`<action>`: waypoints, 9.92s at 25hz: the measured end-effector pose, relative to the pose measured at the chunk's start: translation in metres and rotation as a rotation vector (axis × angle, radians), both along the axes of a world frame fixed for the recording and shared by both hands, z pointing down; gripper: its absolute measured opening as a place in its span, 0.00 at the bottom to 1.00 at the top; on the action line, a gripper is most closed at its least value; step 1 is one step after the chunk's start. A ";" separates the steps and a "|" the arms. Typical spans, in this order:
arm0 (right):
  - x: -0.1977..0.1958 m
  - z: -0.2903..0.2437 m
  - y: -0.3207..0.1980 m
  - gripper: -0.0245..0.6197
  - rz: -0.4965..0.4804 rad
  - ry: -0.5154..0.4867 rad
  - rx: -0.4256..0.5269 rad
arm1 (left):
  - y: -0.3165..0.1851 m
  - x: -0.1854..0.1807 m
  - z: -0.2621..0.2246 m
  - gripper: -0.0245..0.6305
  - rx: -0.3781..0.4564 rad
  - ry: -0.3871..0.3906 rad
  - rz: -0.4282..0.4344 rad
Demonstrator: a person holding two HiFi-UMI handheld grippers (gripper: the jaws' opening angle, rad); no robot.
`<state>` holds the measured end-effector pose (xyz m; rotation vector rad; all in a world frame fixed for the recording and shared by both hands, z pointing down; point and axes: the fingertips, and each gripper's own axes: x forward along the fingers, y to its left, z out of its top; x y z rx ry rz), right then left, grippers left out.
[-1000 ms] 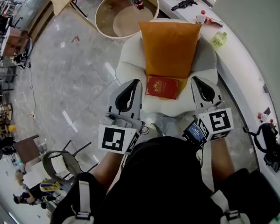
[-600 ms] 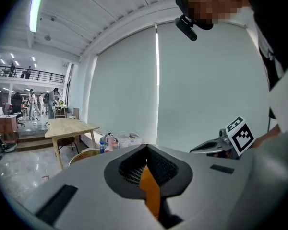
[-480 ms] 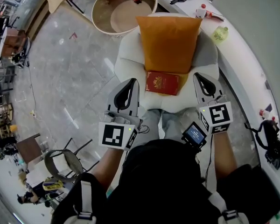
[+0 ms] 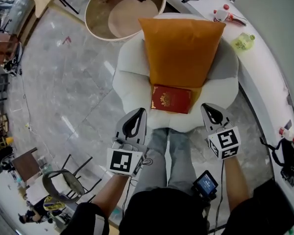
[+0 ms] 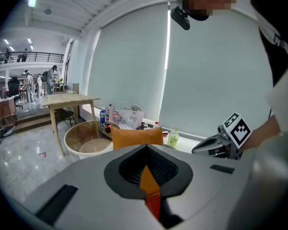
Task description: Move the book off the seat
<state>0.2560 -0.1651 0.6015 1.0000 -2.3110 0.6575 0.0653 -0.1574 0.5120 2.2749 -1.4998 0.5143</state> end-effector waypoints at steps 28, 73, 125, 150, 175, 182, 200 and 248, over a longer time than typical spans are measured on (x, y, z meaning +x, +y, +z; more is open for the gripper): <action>0.016 0.458 0.054 0.42 0.249 -0.144 -0.528 | 0.002 -0.003 0.296 0.05 -0.152 -0.006 0.064; -0.117 0.358 0.062 0.53 -0.258 -0.182 -0.924 | -0.032 -0.055 0.195 0.05 -0.075 0.038 0.007; -0.125 -0.245 -0.030 0.41 -0.316 -0.584 -0.021 | 0.141 -0.173 -0.227 0.05 0.355 -0.111 -0.641; -0.394 -0.334 0.057 0.41 -0.397 -0.815 -0.042 | 0.237 -0.407 -0.255 0.05 0.418 -0.109 -0.794; -0.564 -0.326 0.075 0.41 -0.304 -0.794 0.016 | 0.256 -0.554 -0.215 0.05 0.432 -0.018 -0.701; -0.566 -0.332 0.064 0.41 -0.273 -0.790 0.055 | 0.244 -0.566 -0.228 0.05 0.470 0.029 -0.673; -0.557 -0.323 -0.065 0.41 -0.052 -0.595 0.332 | 0.056 -0.595 -0.230 0.05 0.437 -0.041 -0.509; -0.600 -0.320 -0.317 0.41 0.533 -0.287 0.494 | -0.383 -0.657 -0.222 0.05 0.377 0.120 0.172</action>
